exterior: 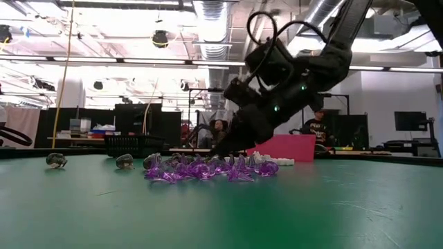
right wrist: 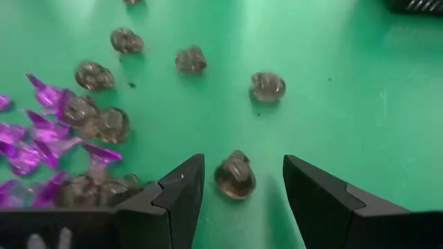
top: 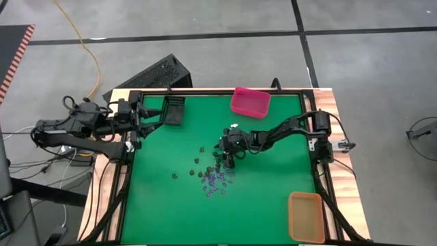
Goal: Sort Halloween decoration
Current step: Put the brown skull toy into the black bin
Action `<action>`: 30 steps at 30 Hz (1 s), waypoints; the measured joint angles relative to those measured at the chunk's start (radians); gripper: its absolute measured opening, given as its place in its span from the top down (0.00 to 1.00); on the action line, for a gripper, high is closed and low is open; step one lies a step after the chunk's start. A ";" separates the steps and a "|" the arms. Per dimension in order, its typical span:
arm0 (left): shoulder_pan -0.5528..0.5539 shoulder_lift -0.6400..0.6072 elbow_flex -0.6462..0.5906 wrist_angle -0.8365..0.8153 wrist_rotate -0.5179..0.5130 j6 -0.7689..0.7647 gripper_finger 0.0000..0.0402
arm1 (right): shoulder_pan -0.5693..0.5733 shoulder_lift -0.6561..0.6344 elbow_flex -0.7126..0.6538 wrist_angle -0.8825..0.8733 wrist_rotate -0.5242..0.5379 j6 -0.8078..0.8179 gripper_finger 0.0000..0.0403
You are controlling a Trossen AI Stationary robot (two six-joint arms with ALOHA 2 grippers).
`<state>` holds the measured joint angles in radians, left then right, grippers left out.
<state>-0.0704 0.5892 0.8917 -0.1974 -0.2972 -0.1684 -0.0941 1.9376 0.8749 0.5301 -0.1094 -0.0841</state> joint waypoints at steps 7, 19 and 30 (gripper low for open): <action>0.000 0.000 0.000 -0.004 -0.006 0.000 0.50 | 0.000 0.037 0.011 0.006 -0.004 0.001 0.44; 0.000 0.000 -0.001 -0.022 -0.031 0.002 0.50 | -0.001 0.045 0.024 -0.028 -0.026 0.004 0.55; 0.000 0.000 -0.001 -0.023 -0.031 -0.003 0.50 | 0.001 0.045 0.024 -0.045 -0.024 0.005 0.71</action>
<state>-0.0704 0.5888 0.8909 -0.2199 -0.3283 -0.1710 -0.0933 1.9831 0.8986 0.4854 -0.1337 -0.0795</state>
